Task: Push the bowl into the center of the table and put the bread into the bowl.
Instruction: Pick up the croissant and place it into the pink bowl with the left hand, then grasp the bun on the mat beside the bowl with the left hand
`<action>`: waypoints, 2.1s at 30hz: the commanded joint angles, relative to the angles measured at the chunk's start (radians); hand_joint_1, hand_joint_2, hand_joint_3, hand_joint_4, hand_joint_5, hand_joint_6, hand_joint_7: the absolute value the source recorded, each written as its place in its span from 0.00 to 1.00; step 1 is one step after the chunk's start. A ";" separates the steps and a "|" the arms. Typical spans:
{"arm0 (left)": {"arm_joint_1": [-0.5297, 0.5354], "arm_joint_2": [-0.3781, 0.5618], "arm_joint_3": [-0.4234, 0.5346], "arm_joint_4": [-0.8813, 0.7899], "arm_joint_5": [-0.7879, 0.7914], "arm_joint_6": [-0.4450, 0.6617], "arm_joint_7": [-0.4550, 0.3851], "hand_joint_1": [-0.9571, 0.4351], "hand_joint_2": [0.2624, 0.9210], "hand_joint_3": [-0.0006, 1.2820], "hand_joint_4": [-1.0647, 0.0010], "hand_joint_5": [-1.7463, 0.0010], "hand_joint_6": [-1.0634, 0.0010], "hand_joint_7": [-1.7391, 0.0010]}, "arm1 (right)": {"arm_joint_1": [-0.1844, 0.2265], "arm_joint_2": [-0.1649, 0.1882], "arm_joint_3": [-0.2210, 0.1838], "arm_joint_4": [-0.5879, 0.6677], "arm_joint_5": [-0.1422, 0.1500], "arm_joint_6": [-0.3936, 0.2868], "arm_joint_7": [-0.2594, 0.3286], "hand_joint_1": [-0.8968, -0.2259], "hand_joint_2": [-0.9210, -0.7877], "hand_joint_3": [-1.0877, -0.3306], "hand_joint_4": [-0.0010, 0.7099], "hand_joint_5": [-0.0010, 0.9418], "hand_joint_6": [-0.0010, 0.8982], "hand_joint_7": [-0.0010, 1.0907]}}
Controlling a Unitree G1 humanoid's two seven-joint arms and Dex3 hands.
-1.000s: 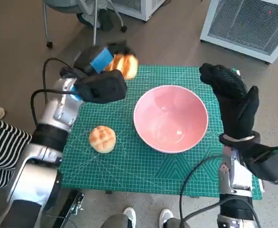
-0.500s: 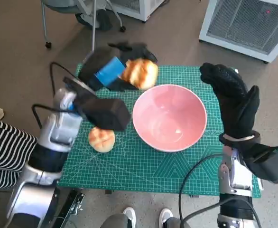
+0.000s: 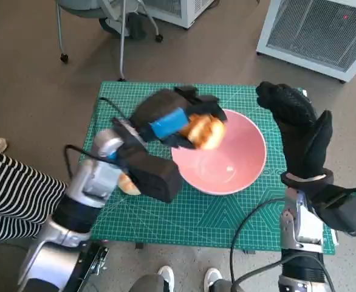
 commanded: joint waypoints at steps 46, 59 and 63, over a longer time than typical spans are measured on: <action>0.162 0.288 0.234 -0.237 -0.190 -0.031 -0.328 0.47 0.69 0.00 0.87 1.00 0.72 0.99 | 0.059 0.003 0.013 -0.053 -0.014 0.015 -0.016 0.28 0.00 0.48 0.27 0.00 0.12 0.36; 0.283 0.454 0.329 -0.361 -0.244 0.066 -0.459 0.46 0.70 0.00 0.86 0.99 0.71 0.99 | 0.059 0.003 0.013 -0.047 0.000 0.018 -0.007 0.28 0.00 0.48 0.27 0.00 0.12 0.36; 0.308 0.475 0.333 -0.368 -0.251 0.073 -0.480 0.46 0.68 0.00 0.85 0.99 0.71 0.99 | 0.059 0.006 0.016 -0.050 0.000 0.023 -0.008 0.28 0.00 0.48 0.27 0.00 0.11 0.36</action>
